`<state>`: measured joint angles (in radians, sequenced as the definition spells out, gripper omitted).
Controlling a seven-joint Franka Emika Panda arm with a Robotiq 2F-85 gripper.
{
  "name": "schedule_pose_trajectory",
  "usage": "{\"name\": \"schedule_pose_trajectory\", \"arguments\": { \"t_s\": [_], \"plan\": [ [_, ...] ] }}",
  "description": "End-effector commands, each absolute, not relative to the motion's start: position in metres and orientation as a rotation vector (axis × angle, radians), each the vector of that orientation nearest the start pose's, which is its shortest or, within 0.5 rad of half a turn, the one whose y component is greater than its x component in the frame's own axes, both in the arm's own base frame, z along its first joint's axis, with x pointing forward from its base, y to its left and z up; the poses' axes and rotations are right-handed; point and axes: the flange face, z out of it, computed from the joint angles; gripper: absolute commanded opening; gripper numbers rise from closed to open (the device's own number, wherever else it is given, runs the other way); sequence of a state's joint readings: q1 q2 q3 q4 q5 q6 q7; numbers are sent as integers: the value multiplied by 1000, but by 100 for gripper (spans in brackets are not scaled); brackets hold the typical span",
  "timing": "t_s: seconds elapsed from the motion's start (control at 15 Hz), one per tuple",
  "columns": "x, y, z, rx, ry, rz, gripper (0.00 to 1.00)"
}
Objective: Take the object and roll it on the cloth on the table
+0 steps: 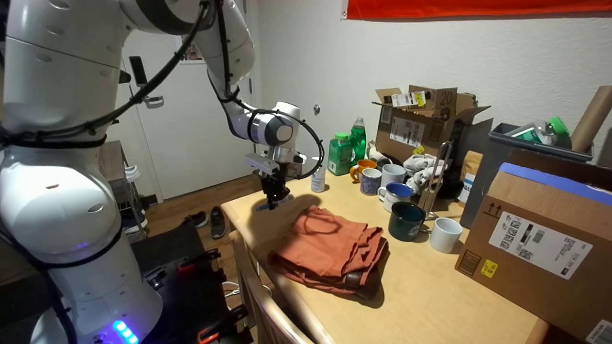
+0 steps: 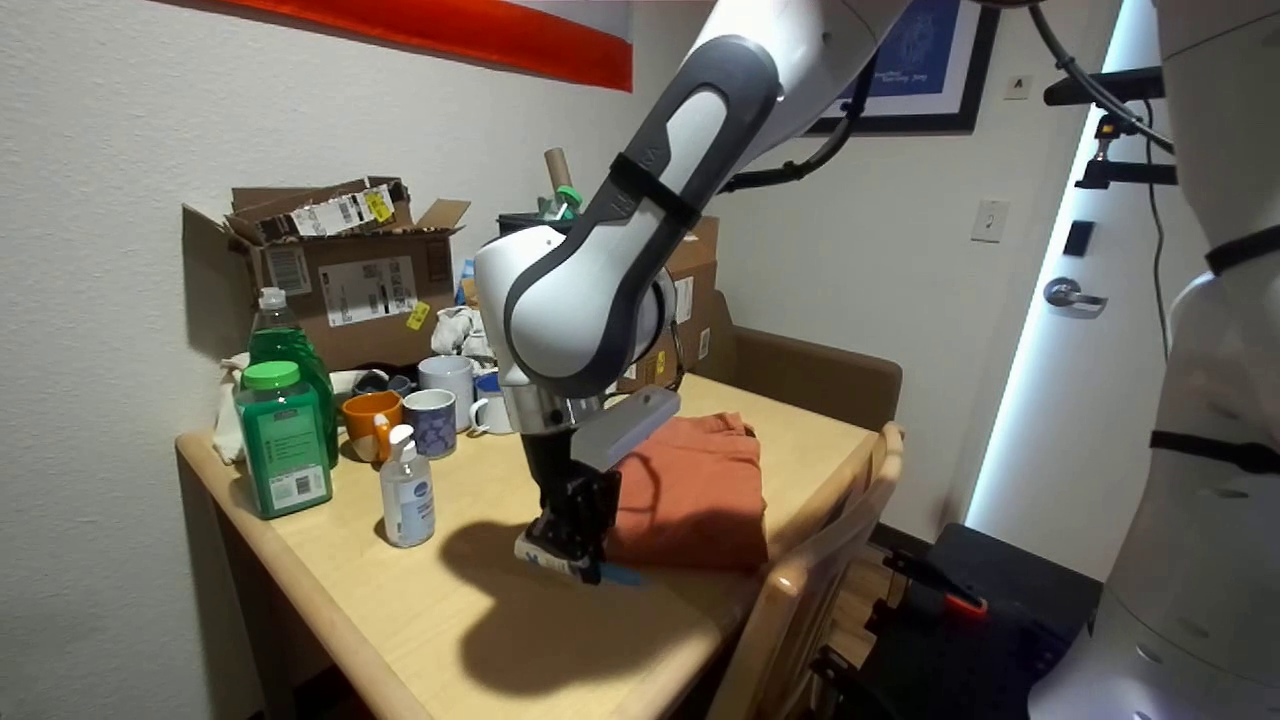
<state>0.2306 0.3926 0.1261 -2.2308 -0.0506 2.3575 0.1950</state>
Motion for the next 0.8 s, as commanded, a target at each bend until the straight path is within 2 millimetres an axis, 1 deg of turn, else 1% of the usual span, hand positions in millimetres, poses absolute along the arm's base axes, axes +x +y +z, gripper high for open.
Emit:
{"name": "schedule_pose_trajectory", "arguments": {
  "t_s": [0.0,0.13,0.27,0.53,0.67,0.73],
  "plan": [
    [505,191,159,-3086,-239,333,3],
    [514,192,150,-3063,-188,273,3],
    [518,192,142,-3047,-182,219,3],
    [516,185,131,-3038,-167,138,3],
    [515,183,133,-3042,-167,107,3],
    [513,182,133,-3046,-170,97,36]
  ]
}}
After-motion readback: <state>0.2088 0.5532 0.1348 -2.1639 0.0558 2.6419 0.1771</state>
